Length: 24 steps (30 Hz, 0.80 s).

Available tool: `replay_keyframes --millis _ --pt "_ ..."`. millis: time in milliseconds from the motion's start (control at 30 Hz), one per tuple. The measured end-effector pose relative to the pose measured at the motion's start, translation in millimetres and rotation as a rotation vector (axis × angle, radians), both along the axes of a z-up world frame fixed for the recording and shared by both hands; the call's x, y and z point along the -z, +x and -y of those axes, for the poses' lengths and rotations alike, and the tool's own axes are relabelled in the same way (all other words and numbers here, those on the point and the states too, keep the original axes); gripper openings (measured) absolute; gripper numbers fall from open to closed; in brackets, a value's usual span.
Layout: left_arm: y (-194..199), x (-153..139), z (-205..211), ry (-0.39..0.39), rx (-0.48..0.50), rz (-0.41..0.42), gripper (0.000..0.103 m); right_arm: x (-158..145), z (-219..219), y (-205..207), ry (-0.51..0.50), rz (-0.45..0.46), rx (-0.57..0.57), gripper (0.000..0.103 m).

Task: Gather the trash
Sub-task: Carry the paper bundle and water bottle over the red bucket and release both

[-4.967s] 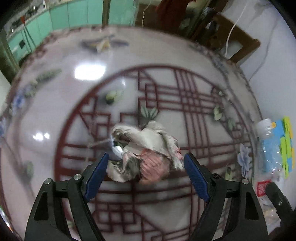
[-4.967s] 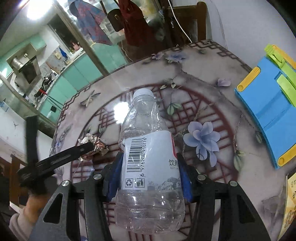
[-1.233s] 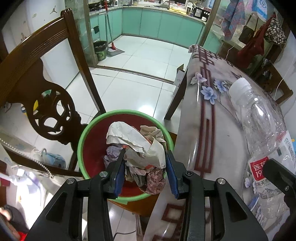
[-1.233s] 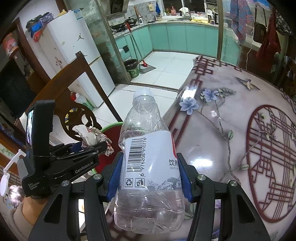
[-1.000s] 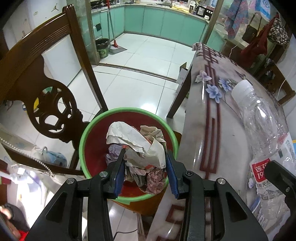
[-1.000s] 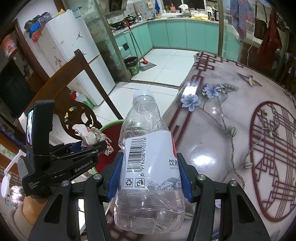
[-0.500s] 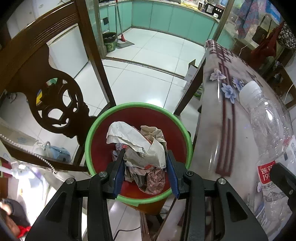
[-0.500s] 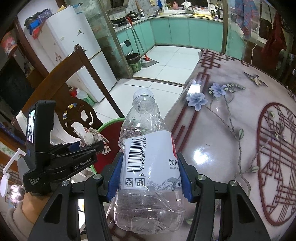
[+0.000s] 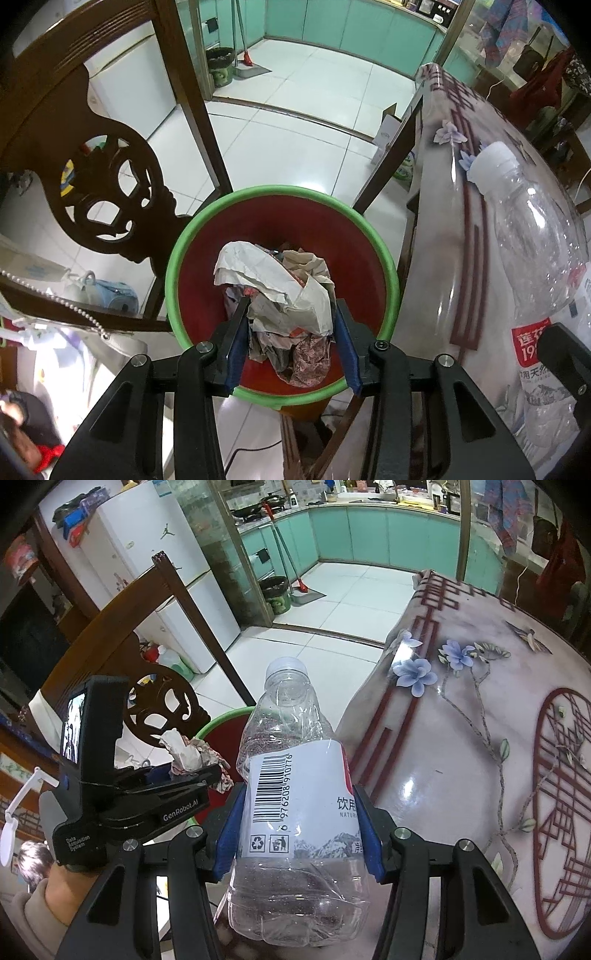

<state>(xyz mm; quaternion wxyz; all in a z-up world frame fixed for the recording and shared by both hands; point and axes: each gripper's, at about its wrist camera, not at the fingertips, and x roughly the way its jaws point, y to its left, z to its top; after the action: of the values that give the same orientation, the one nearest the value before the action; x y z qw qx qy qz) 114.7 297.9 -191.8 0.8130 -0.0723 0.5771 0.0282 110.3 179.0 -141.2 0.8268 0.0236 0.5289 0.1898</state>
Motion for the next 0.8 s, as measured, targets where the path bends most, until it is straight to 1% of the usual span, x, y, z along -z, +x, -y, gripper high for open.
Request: replay_keyframes --millis 233,433,633,800 --pt "4.8 8.6 -5.0 0.004 -0.010 -0.029 0.041 8.1 -6.0 14.9 0.027 -0.020 -0.004 0.054" --pt "9.1 16.0 -10.4 0.002 -0.019 -0.053 0.041 10.4 -16.1 26.7 0.027 -0.022 -0.019 0.054" --pt "13.7 22.2 -12.5 -0.031 -0.035 -0.076 0.041 17.7 -22.9 35.2 0.019 -0.036 -0.038 0.054" --pt "16.9 27.9 -15.3 -0.034 -0.040 -0.094 0.041 25.3 -23.3 38.5 0.024 -0.061 -0.040 0.054"
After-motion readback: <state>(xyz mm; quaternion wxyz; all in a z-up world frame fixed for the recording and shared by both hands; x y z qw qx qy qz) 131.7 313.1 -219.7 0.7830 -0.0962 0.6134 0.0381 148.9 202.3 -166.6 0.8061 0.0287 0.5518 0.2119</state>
